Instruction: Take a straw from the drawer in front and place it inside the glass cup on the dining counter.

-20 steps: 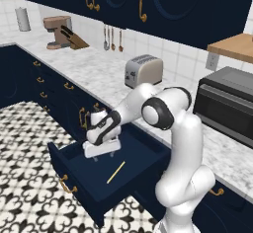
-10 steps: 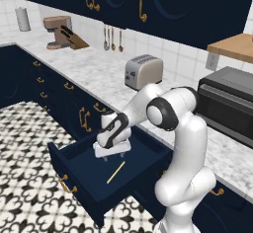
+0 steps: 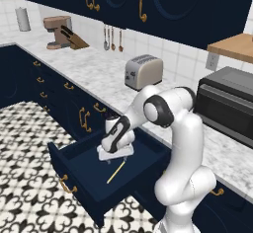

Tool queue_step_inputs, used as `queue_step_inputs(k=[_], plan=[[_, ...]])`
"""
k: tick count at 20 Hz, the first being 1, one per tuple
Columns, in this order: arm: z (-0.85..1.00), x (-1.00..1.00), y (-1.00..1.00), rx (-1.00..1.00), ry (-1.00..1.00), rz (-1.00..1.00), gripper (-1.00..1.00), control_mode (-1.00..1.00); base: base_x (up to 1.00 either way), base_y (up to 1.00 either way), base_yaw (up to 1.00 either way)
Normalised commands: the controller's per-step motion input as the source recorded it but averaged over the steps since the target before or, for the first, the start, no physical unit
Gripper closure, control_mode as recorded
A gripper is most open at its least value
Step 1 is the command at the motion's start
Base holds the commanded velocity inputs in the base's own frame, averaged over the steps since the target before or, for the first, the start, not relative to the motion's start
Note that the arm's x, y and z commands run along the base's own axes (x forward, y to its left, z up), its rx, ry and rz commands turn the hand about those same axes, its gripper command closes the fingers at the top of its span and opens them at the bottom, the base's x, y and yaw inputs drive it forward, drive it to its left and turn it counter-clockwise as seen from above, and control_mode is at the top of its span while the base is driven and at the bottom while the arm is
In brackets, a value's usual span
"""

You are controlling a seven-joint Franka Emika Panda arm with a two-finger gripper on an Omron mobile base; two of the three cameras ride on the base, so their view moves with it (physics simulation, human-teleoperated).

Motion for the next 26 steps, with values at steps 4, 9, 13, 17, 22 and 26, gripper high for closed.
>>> queue_step_inputs(k=[4, 9, 13, 17, 22, 26], plan=[[-0.35, 0.20, -0.04, 0.00, 0.00, -0.04, -1.00, -1.00, 0.00, 0.00, 0.00], [-0.29, 0.17, -0.17, 0.00, 0.00, -0.06, -1.00, -1.00, 0.00, 0.00, 0.00], [-0.29, 0.01, -0.11, 0.00, 0.00, -0.06, -1.00, -1.00, 0.00, 0.00, 0.00], [-0.32, 0.01, 0.00, 0.00, 0.00, -0.05, -1.00, -1.00, 0.00, 0.00, 0.00], [-0.23, -0.05, -0.04, 0.00, 0.00, -0.07, -1.00, -1.00, 0.00, 0.00, 0.00], [0.00, -0.63, -0.25, 0.00, -0.04, -0.07, -1.00, -1.00, 0.00, 0.00, 0.00]])
